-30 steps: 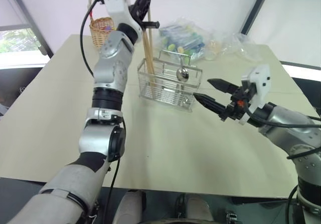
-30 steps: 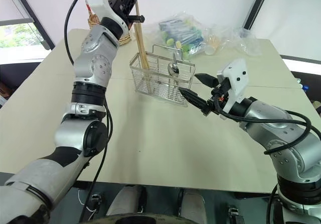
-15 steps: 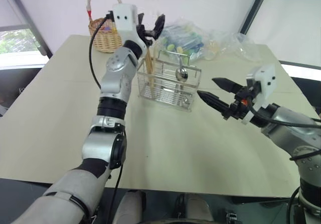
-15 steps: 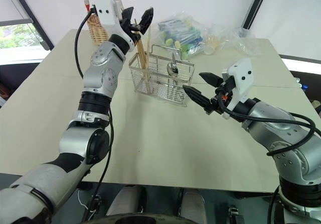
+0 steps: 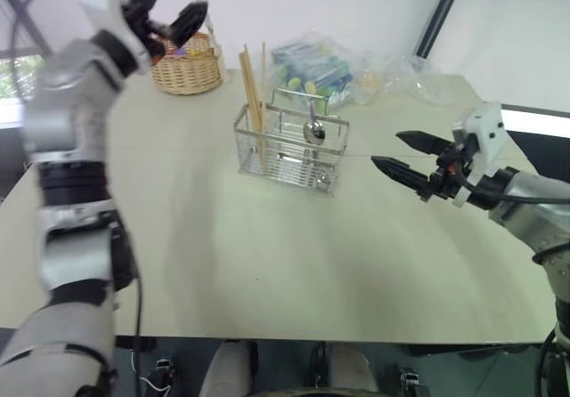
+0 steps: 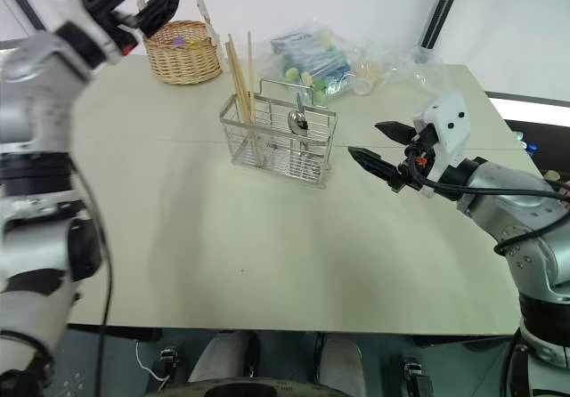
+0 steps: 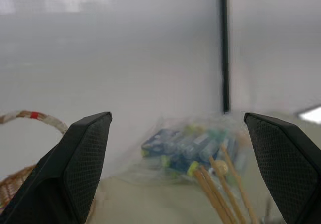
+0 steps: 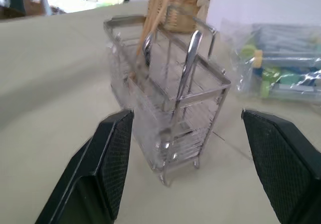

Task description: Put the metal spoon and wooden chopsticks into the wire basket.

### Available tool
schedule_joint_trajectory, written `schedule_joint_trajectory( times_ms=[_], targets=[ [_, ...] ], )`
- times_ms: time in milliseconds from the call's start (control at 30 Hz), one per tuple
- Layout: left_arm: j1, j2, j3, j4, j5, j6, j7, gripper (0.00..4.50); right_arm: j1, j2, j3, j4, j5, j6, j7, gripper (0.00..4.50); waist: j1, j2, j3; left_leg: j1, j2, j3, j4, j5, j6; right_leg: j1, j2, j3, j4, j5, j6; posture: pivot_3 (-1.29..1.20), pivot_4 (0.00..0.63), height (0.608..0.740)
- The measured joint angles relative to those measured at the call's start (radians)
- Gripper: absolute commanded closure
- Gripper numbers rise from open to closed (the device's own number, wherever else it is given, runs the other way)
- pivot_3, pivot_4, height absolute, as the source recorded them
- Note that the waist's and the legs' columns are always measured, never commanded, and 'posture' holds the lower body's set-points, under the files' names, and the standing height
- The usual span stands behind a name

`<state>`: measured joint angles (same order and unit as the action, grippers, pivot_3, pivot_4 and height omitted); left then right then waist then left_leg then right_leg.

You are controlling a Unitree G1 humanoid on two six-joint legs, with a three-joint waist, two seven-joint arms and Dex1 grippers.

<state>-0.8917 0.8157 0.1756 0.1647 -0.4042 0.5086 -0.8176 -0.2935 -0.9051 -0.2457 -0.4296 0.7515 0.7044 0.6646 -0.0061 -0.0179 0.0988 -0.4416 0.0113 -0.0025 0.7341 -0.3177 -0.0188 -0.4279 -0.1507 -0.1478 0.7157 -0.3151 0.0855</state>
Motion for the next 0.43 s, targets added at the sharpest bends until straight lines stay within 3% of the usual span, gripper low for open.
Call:
schedule_joint_trajectory(
  times_ms=[100, 167, 267, 433],
  targets=[
    [0.231, 0.177, -0.001, -0.121, -0.021, 0.005, -0.22, 0.05, 0.008, -0.024, -0.001, 0.05, -0.028, -0.028, 0.084, 0.96, -0.005, -0.001, 0.001, -0.001, 0.001, -0.001, 0.001, 0.0, 0.0, -0.001, -0.001, 0.001, 0.0, -0.002, -0.003, 0.0, 0.15, 0.628],
    [0.365, 0.24, 0.01, -0.201, -0.049, 0.005, -0.335, 0.05, 0.009, -0.027, 0.003, 0.066, -0.035, -0.037, 0.126, 0.96, -0.001, 0.001, 0.004, -0.001, 0.001, -0.001, 0.003, 0.0, 0.0, -0.002, -0.002, 0.001, -0.002, -0.002, -0.004, 0.0, 0.15, 0.628],
    [0.446, 0.267, 0.065, -0.261, -0.089, 0.041, -0.363, 0.05, 0.006, -0.027, 0.01, 0.073, -0.042, -0.047, 0.171, 0.96, 0.012, 0.0, 0.006, -0.001, 0.002, -0.002, 0.002, 0.0, 0.0, -0.003, -0.002, 0.0, -0.005, -0.004, -0.008, 0.0, 0.15, 0.628],
    [0.447, 0.263, 0.106, -0.311, -0.123, 0.076, -0.321, 0.05, -0.028, -0.011, 0.059, 0.075, -0.071, -0.067, 0.198, 0.96, 0.021, 0.002, 0.008, 0.0, 0.003, -0.001, 0.001, 0.001, 0.002, -0.002, -0.001, -0.001, -0.006, -0.003, -0.008, 0.0, 0.15, 0.628]
  ],
)
